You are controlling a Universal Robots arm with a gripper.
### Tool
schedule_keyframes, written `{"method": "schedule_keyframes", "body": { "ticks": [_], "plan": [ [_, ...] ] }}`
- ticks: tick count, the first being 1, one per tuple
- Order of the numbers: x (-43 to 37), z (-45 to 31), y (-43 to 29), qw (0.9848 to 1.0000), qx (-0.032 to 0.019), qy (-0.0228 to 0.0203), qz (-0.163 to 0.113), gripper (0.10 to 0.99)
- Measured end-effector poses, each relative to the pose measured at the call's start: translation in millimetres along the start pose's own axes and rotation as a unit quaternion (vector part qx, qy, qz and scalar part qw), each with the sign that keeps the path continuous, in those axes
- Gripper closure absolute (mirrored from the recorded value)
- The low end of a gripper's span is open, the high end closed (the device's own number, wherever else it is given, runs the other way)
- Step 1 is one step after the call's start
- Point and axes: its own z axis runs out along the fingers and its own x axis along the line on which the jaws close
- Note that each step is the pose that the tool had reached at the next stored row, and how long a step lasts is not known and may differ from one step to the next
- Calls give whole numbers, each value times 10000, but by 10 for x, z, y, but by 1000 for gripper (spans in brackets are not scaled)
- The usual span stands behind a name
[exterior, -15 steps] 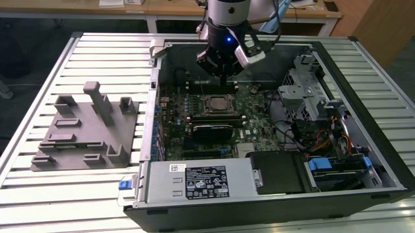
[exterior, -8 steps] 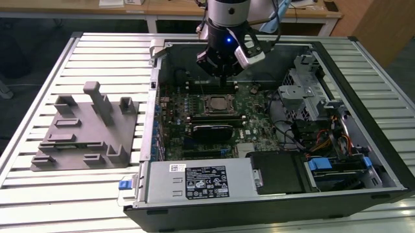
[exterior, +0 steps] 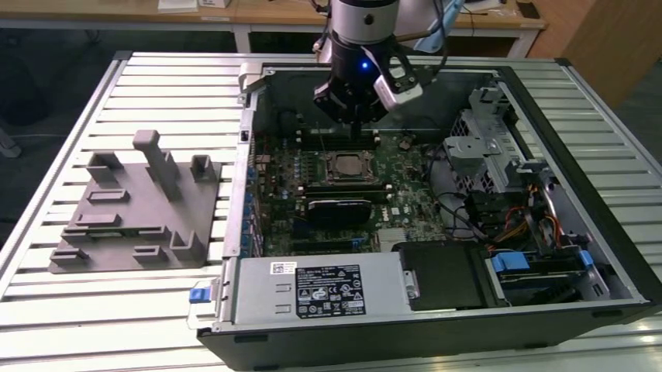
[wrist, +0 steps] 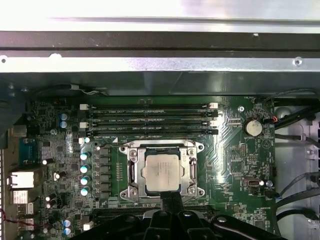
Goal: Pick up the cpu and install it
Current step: 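Install the first cpu locking lever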
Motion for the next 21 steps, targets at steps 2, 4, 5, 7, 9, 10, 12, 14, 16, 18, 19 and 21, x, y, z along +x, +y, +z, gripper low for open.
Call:
{"method": "schedule_keyframes", "body": {
  "ticks": [2,4,5,7,9,10,12,14,16,18,19,21],
  "plan": [
    [1,26,-1,10000,0,0,0,980],
    [3,51,-1,10000,0,0,0,980],
    [3,61,-1,10000,0,0,0,980],
    [3,70,-1,10000,0,0,0,980],
    [4,74,-2,10000,-1,0,0,980],
    [5,77,-2,10000,-3,1,1,980],
    [6,84,0,10000,-4,1,1,980],
    [8,95,7,10000,-4,0,1,980],
    [13,111,18,10000,-4,0,0,980],
    [18,128,35,10000,-3,1,0,980],
    [21,139,43,10000,-3,0,0,980],
    [26,161,60,10000,-4,0,0,980]
  ]
}}
